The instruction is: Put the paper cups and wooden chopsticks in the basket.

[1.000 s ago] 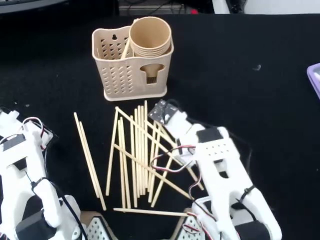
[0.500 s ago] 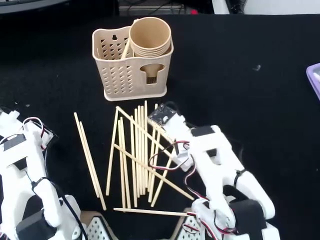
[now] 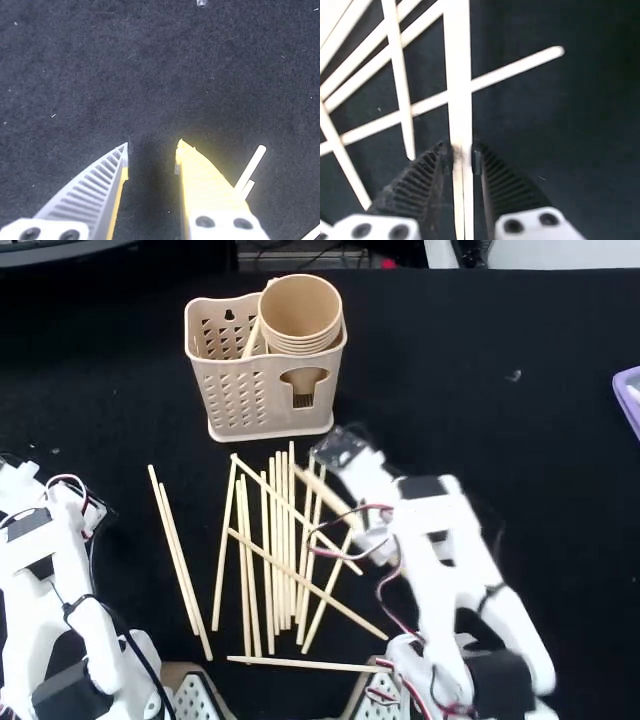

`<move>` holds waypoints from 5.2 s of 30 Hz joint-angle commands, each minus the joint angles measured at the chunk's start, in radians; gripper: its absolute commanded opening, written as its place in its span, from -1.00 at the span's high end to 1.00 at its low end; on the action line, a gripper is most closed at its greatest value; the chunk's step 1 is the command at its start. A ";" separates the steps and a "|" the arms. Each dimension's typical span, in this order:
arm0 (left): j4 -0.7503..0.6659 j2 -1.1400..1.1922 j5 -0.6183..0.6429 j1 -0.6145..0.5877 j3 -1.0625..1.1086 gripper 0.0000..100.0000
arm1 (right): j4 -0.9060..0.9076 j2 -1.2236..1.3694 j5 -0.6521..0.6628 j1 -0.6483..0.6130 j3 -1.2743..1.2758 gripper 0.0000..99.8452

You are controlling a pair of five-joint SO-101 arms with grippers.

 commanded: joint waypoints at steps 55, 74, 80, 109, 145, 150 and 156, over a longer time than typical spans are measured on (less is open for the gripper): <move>-0.012 -0.031 0.000 0.008 -0.008 0.68 | -0.647 0.266 -0.473 -0.402 -0.995 0.74; 0.358 -0.025 -0.425 0.275 -0.243 0.67 | 0.176 -0.308 -0.465 0.232 -0.398 0.74; 0.555 -0.025 -0.532 0.384 -0.331 0.67 | -0.199 -0.340 -0.500 0.238 0.074 0.74; 0.110 0.279 -0.325 0.390 -0.150 0.56 | -0.563 -0.355 -0.545 0.204 0.424 0.74; 0.350 -0.109 -0.285 0.239 -0.605 0.94 | -0.585 -0.354 -0.548 0.204 0.443 0.74; 0.129 -0.292 -0.135 0.237 -0.641 0.94 | -0.585 -0.354 -0.551 0.204 0.443 0.74; -0.170 -0.339 -0.025 0.364 -0.647 0.94 | -0.624 -0.354 -0.548 0.204 0.466 0.74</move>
